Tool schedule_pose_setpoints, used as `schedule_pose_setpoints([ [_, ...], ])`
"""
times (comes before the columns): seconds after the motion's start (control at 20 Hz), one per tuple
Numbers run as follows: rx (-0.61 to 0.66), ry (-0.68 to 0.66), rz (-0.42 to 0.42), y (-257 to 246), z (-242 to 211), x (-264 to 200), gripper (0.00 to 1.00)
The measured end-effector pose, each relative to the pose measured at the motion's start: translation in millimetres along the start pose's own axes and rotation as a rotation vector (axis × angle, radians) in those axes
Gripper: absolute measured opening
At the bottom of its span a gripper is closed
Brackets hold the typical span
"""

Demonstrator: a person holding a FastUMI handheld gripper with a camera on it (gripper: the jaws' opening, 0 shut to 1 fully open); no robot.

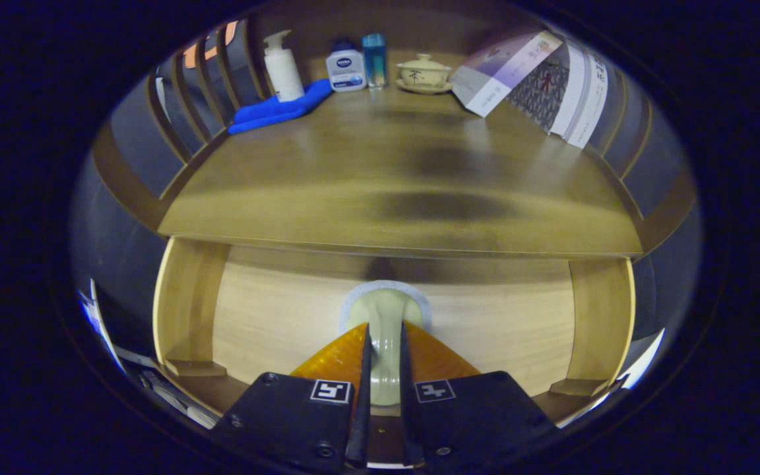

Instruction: Pull open the drawer, take out the items inside it, and place them on the countertop above the cabinet.

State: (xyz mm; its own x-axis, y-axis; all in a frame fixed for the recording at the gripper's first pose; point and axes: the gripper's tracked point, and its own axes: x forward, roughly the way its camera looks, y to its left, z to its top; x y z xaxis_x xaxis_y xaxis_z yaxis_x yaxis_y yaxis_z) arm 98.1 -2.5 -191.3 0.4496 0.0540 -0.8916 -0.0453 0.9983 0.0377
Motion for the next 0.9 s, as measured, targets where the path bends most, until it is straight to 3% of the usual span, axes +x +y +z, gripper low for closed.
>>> schedule_pose_setpoints([
  [0.3,-0.023,-0.041,0.009,-4,11,-50,0.22],
  [0.6,-0.019,-0.104,0.014,-6,51,-86,0.22],
  [0.9,0.015,-0.114,0.003,-7,119,-68,0.22],
])
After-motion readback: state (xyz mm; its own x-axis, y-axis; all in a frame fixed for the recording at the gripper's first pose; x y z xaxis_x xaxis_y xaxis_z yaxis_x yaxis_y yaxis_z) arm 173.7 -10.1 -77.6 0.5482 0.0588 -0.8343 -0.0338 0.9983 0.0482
